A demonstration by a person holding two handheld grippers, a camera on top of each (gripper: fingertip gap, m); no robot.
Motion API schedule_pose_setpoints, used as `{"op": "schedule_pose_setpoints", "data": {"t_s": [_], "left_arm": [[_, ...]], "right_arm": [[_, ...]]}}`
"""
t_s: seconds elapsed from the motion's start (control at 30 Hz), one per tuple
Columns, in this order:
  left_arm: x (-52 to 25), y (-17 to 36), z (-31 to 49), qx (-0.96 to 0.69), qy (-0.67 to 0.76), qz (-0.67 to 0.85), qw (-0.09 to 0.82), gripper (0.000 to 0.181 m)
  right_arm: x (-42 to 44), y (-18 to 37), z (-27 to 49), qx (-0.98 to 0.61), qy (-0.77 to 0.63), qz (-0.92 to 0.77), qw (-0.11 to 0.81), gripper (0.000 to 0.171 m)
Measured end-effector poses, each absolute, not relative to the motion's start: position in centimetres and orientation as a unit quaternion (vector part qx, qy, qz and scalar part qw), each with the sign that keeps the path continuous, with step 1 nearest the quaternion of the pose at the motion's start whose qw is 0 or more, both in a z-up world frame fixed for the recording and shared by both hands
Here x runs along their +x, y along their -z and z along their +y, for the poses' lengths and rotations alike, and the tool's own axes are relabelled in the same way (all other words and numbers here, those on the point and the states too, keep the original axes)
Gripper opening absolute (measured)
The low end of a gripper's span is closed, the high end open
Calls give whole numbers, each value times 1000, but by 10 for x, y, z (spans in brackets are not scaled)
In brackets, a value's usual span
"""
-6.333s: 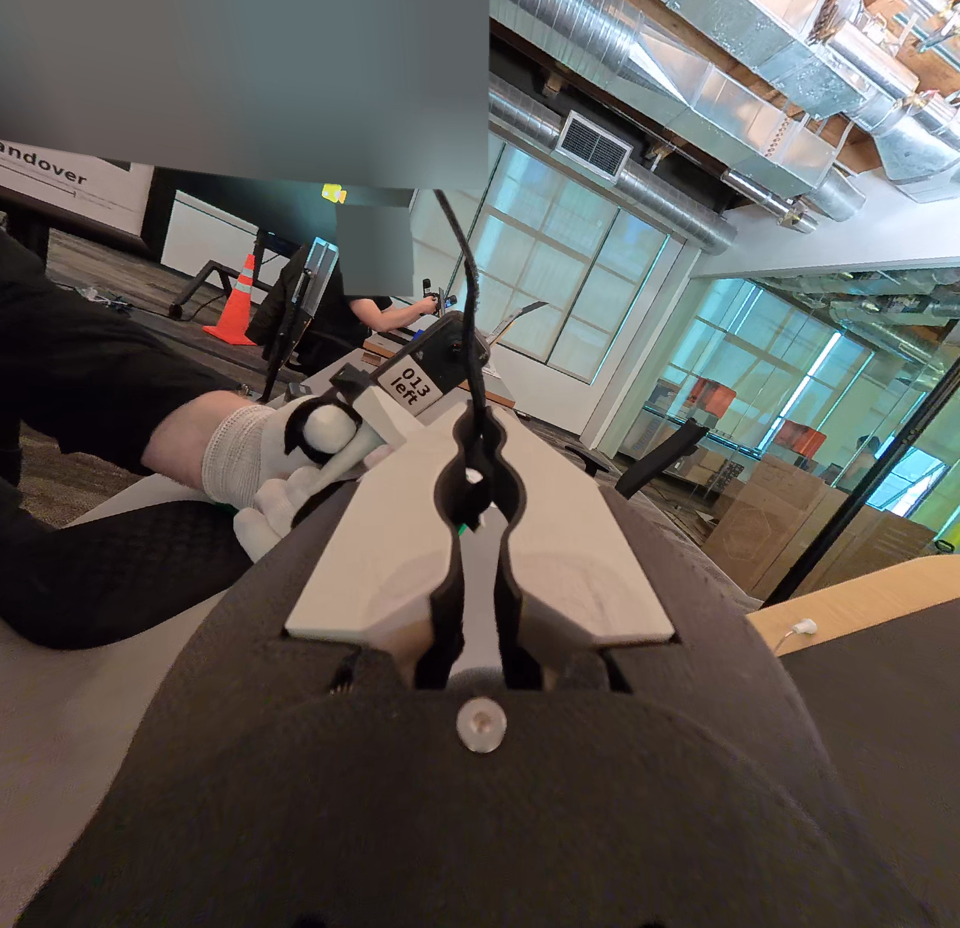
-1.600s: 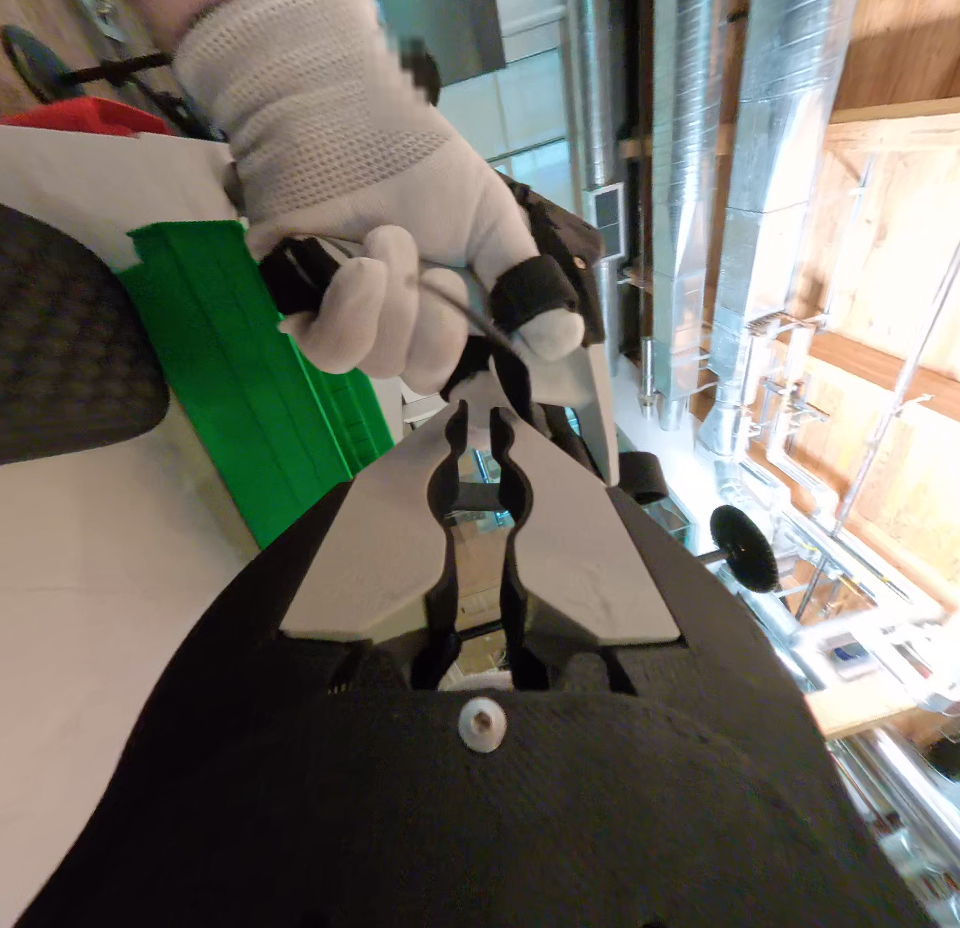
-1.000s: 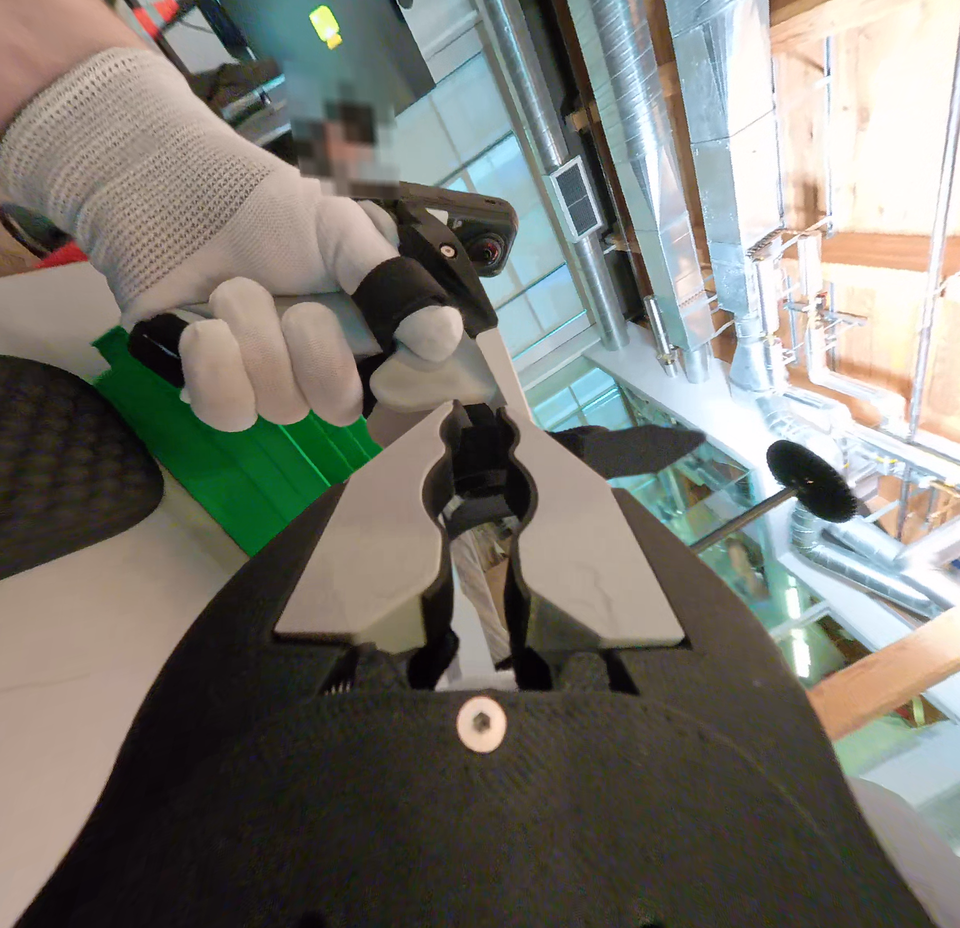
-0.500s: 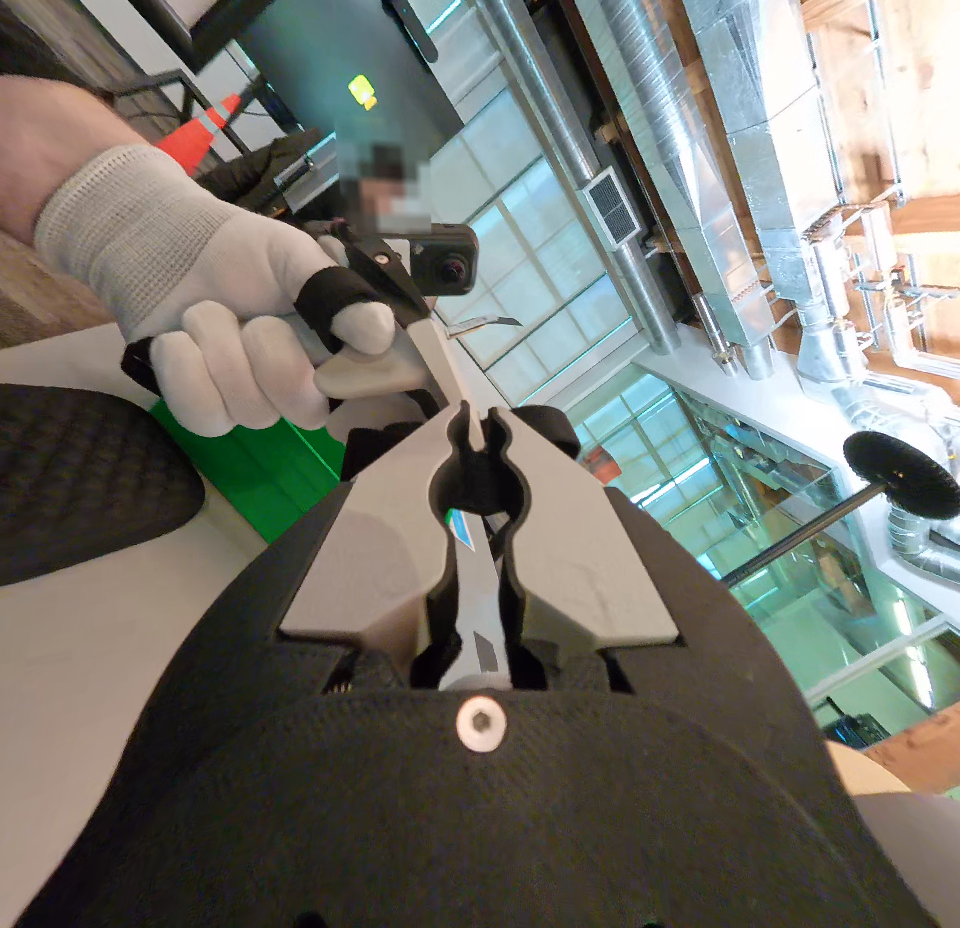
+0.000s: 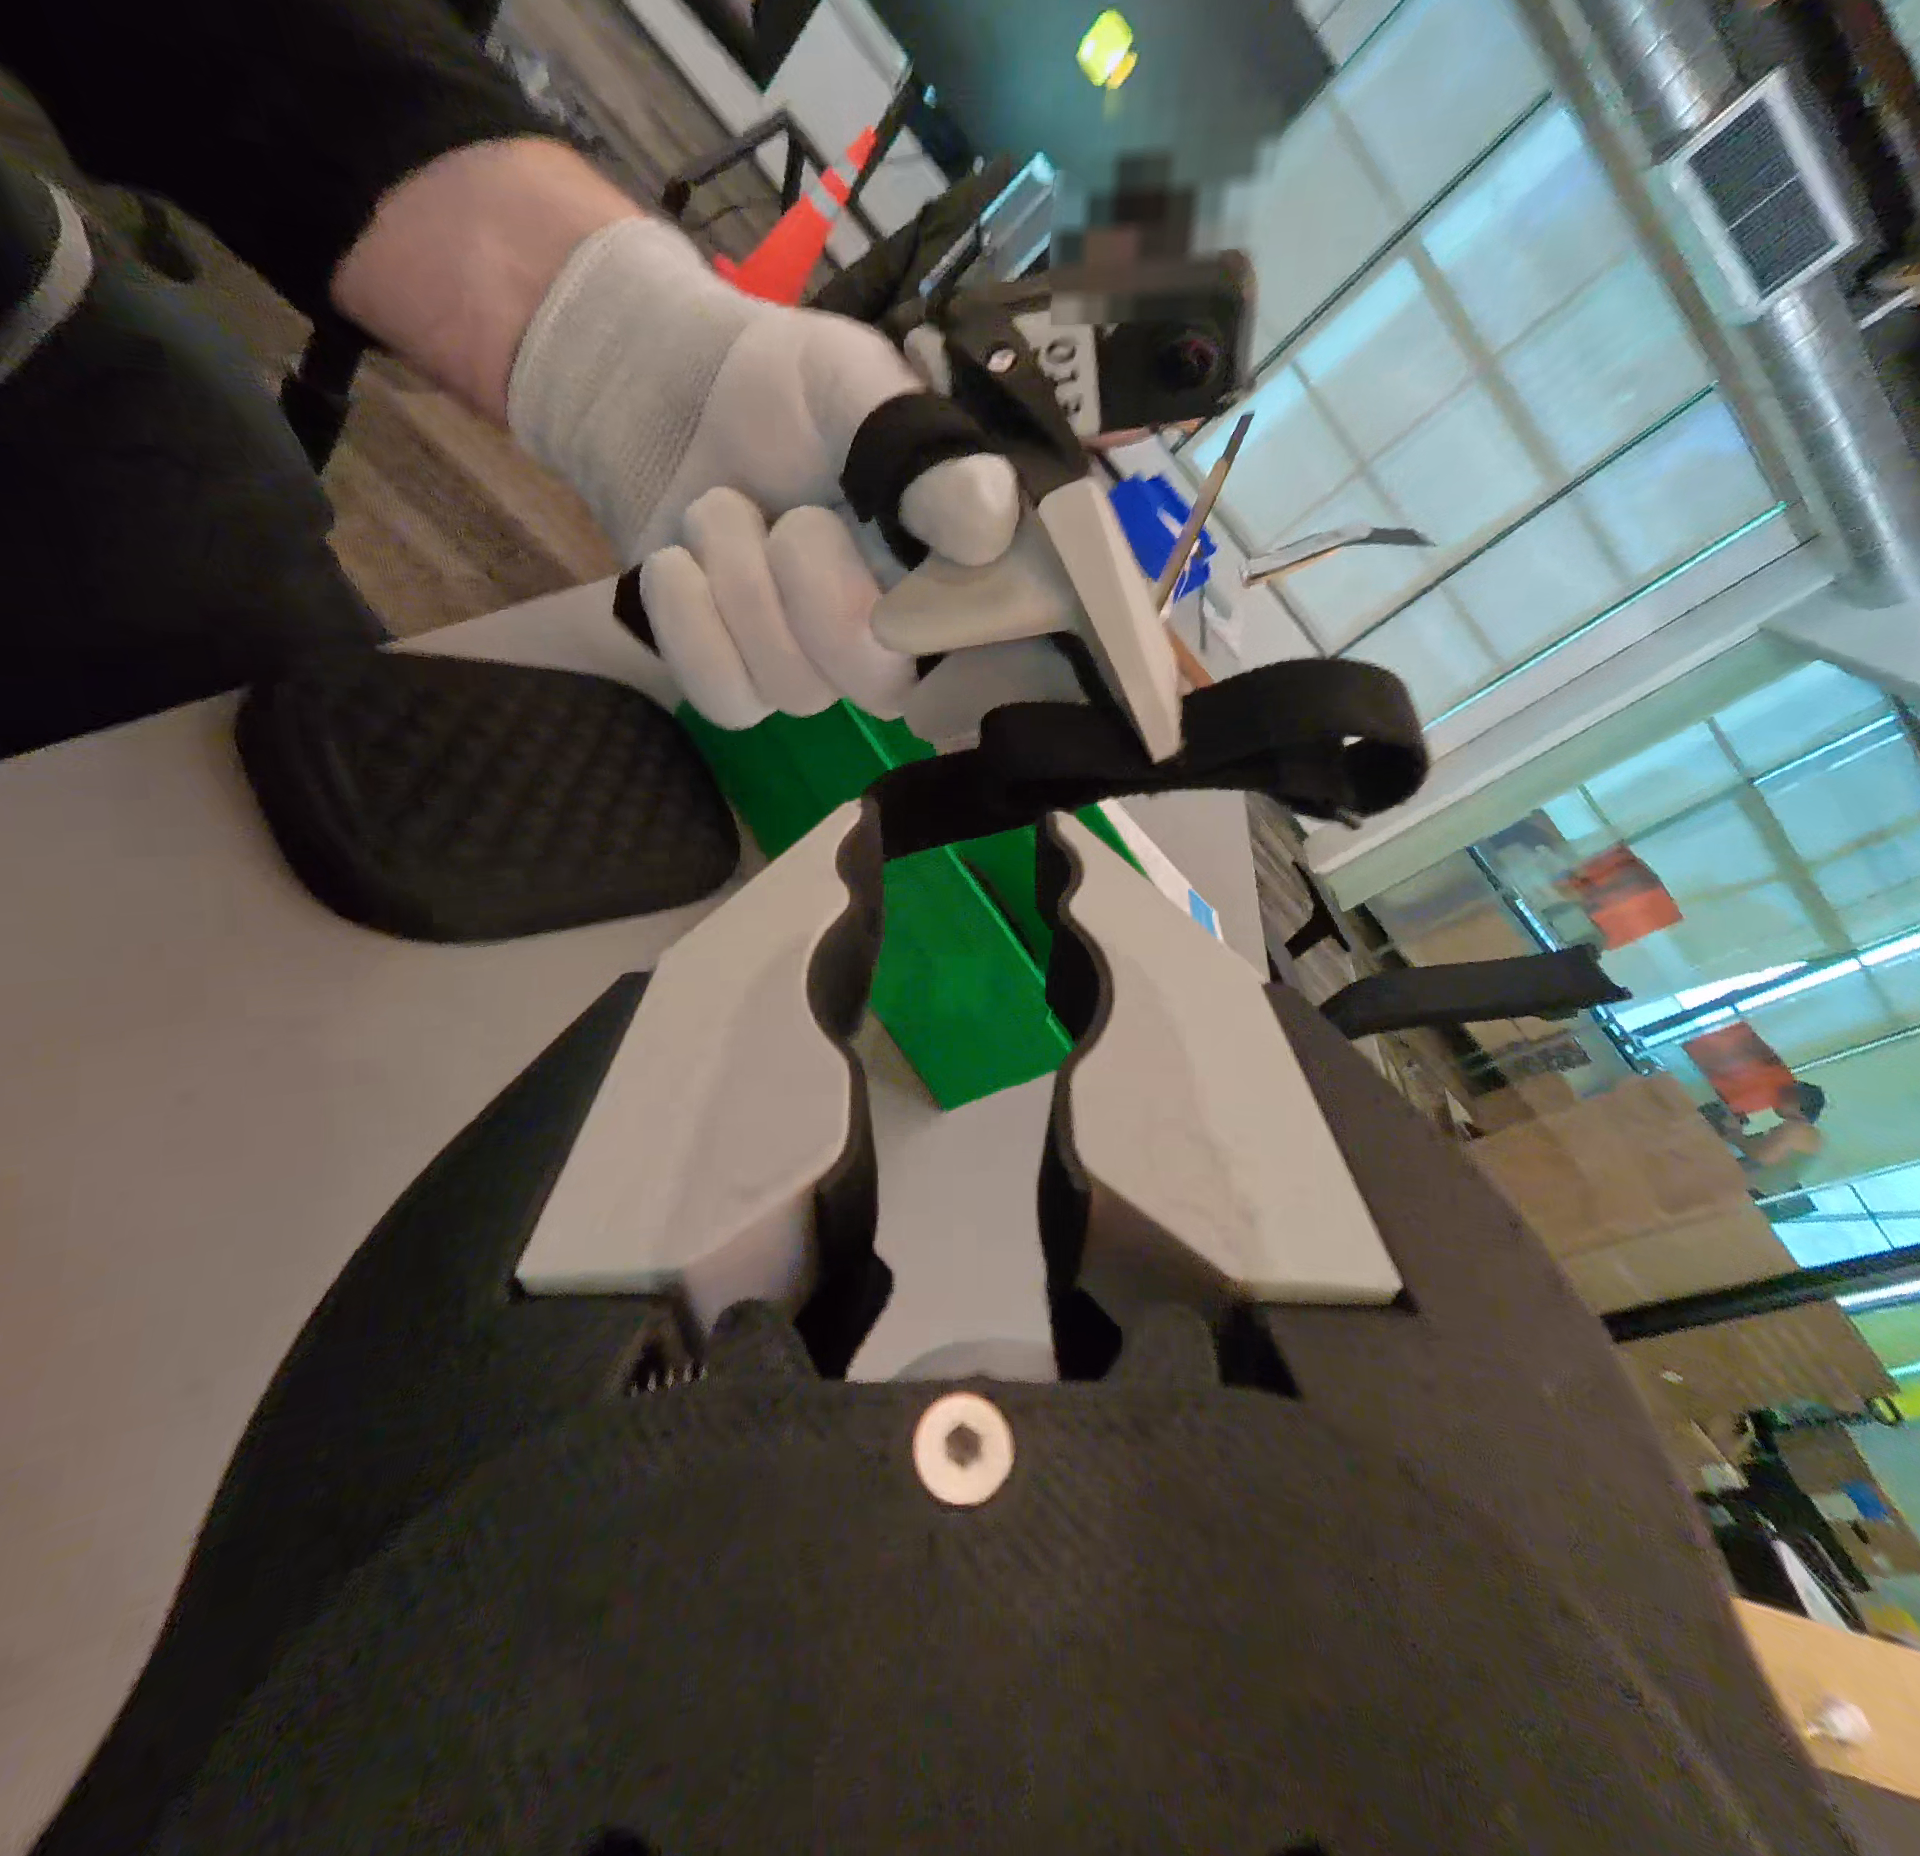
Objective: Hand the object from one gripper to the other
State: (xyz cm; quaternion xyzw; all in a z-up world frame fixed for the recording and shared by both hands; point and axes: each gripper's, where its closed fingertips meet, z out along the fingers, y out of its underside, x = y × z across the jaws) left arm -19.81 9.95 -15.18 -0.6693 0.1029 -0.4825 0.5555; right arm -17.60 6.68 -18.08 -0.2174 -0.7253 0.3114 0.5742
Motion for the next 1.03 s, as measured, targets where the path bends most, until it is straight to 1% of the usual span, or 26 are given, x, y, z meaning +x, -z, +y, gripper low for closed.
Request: {"op": "schedule_pose_setpoints", "data": {"t_s": [0.17, 0.23, 0.3, 0.5, 0.73, 0.93, 1.03], "left_arm": [[-199, 150, 99, -671, 480, 102, 556, 5], [-199, 150, 99, -673, 476, 104, 557, 5], [-199, 151, 98, -674, 473, 106, 557, 5], [-201, 153, 99, -683, 456, 105, 561, 5], [-209, 174, 109, -731, 364, 123, 563, 5], [-206, 187, 111, -756, 286, 159, 567, 6], [-201, 189, 111, -757, 278, 167, 567, 6]], "right_arm": [[-177, 208, 70, -213, -239, -777, 542, 19], [-178, 220, 73, -211, -202, -794, 533, 5], [-179, 229, 77, -213, -172, -806, 524, 0], [-179, 228, 85, -217, -145, -804, 534, 0], [-175, 209, 93, -218, -89, -794, 561, 0], [-174, 201, 87, -217, -98, -788, 567, 0], [-176, 194, 86, -224, -103, -778, 578, 0]]}}
